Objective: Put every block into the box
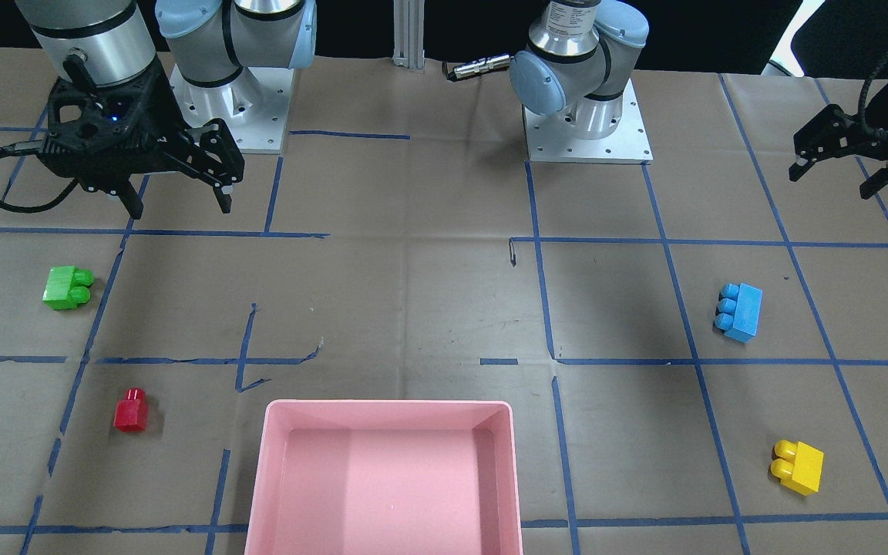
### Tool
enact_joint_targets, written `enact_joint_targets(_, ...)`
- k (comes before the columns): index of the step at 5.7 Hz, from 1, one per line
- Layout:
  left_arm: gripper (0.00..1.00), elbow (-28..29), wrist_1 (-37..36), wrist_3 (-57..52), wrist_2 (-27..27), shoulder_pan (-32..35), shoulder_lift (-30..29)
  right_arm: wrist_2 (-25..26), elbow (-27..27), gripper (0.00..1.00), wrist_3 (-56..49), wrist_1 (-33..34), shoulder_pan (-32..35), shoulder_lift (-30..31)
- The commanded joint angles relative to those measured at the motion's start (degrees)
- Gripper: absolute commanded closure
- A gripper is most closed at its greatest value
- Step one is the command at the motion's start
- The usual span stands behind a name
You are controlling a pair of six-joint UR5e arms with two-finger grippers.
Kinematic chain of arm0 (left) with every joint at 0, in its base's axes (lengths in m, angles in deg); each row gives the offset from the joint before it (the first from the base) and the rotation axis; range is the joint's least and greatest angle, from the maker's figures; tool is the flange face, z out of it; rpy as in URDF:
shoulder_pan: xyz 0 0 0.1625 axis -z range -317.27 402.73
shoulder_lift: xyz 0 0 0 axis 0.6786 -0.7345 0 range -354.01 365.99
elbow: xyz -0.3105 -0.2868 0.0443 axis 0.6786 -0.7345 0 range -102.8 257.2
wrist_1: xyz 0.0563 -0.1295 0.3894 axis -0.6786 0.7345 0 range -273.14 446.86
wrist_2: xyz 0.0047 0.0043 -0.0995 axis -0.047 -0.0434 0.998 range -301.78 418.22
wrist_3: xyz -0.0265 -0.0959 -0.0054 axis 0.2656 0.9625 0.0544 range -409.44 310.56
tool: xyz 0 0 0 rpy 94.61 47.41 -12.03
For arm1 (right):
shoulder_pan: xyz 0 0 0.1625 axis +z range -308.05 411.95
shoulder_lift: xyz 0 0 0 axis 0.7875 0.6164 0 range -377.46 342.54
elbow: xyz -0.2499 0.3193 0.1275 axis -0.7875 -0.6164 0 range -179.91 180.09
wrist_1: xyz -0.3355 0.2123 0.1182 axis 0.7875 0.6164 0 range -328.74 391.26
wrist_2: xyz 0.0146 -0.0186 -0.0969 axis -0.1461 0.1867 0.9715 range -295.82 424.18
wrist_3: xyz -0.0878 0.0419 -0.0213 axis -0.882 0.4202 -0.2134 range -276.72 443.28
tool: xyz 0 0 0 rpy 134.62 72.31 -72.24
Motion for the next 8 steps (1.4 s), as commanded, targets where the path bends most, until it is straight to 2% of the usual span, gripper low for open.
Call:
enact_joint_targets(1,0.0,-1.0,-0.1,-15.5,-0.2,-0.6,0.0,-0.4,0.8,0.0,-10.5,-0.2,-10.1,-0.5)
enact_joint_targets(2,0.0,-1.1,-0.3,-20.5,0.1,-0.7,-0.6,-1.1,3.0,0.0,-26.0,-0.1,-20.6,-0.5)
enact_joint_targets(3,0.01,-2.6,-2.9,-20.7,0.1,-0.7,-1.4,-6.6,5.9,0.0,-32.7,-0.1,-28.1,0.1)
enact_joint_targets(4,0.01,-7.4,-11.0,-20.6,0.0,-0.7,-1.9,-6.7,8.8,0.0,-39.0,1.6,-33.0,0.1)
enact_joint_targets(5,0.01,-14.0,-19.1,-20.6,0.2,-0.7,-2.1,-6.6,12.5,0.0,-39.0,10.5,-35.7,-0.1)
enact_joint_targets(6,0.01,-19.5,-27.2,-20.5,0.4,-0.7,-3.1,-6.0,19.0,0.0,-39.0,16.4,-37.0,-0.6)
enact_joint_targets(7,0.01,-21.2,-32.5,-20.6,0.4,-0.7,-6.2,-5.5,23.4,0.0,-39.0,22.8,-37.0,-1.2)
enact_joint_targets(8,0.01,-21.3,-36.6,-19.9,0.5,-0.8,-9.9,-5.6,25.5,0.0,-39.0,27.9,-37.0,-5.6)
